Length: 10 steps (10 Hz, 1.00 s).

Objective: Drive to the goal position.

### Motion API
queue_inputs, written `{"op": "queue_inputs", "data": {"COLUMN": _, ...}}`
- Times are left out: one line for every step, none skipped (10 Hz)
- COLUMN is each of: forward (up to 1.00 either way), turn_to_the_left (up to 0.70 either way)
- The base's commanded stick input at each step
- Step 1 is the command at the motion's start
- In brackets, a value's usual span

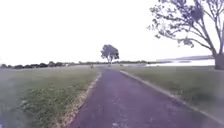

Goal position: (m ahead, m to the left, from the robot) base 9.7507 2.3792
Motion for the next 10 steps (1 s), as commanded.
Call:
{"op": "queue_inputs", "data": {"forward": 0.7, "turn_to_the_left": 0.0}}
{"op": "queue_inputs", "data": {"forward": 0.7, "turn_to_the_left": 0.0}}
{"op": "queue_inputs", "data": {"forward": 0.59, "turn_to_the_left": 0.0}}
{"op": "queue_inputs", "data": {"forward": 0.26, "turn_to_the_left": 0.0}}
{"op": "queue_inputs", "data": {"forward": 0.0, "turn_to_the_left": 0.0}}
{"op": "queue_inputs", "data": {"forward": 0.0, "turn_to_the_left": 0.0}}
{"op": "queue_inputs", "data": {"forward": 0.0, "turn_to_the_left": 0.0}}
{"op": "queue_inputs", "data": {"forward": 0.0, "turn_to_the_left": 0.0}}
{"op": "queue_inputs", "data": {"forward": 0.0, "turn_to_the_left": 0.0}}
{"op": "queue_inputs", "data": {"forward": 0.0, "turn_to_the_left": 0.0}}
